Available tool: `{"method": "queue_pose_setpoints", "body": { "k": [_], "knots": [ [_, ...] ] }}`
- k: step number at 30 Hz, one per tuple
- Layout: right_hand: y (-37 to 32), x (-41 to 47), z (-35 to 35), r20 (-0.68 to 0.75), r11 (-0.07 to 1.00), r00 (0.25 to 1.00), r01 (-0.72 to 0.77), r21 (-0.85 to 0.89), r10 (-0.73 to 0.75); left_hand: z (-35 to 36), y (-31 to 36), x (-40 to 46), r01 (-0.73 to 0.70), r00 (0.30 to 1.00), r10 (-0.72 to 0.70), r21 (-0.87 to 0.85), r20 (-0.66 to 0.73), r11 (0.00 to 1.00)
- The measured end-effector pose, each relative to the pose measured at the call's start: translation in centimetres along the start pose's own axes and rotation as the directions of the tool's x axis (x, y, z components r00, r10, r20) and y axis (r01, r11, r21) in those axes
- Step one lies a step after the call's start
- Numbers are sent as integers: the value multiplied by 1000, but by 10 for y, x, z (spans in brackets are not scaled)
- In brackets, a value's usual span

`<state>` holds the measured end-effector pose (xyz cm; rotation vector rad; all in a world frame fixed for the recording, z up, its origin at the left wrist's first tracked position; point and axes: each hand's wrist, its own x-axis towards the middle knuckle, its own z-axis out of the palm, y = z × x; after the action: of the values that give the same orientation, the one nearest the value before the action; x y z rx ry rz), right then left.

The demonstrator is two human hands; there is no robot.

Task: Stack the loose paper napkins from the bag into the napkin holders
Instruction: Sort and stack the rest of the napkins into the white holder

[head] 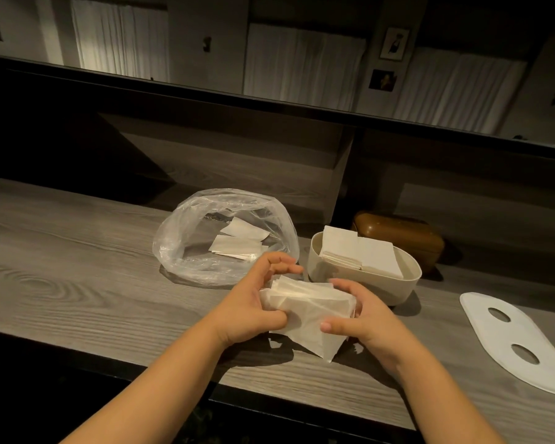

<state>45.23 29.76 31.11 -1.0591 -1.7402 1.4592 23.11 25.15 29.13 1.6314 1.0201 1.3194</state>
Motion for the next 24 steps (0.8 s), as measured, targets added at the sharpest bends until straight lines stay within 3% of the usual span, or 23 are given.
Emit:
{"method": "queue_pose_setpoints", "body": {
  "k": [6,9,11,14,17,20,24],
  "knots": [
    [5,2,8,-105,988,986,134,77,-126,2,0,0,-24,994,24,5,-105,1000],
    [9,5,12,-214,973,952,231,27,-220,2,-2,1,-14,987,10,-24,-163,1000],
    [10,5,11,-167,969,955,233,-84,-245,3,-3,2,18,990,-20,-13,-140,1000],
    [14,3,7,-29,953,986,148,-263,-161,4,-3,0,63,997,-66,67,30,996],
    [14,4,10,56,939,979,205,-276,-198,6,-3,0,-3,985,-24,154,173,988],
    [16,7,9,55,930,974,224,-290,-218,3,-5,0,-37,989,9,182,149,983],
    [22,8,-2,-17,953,988,141,-267,-151,1,-6,1,32,999,-27,201,-28,979]
  ]
}}
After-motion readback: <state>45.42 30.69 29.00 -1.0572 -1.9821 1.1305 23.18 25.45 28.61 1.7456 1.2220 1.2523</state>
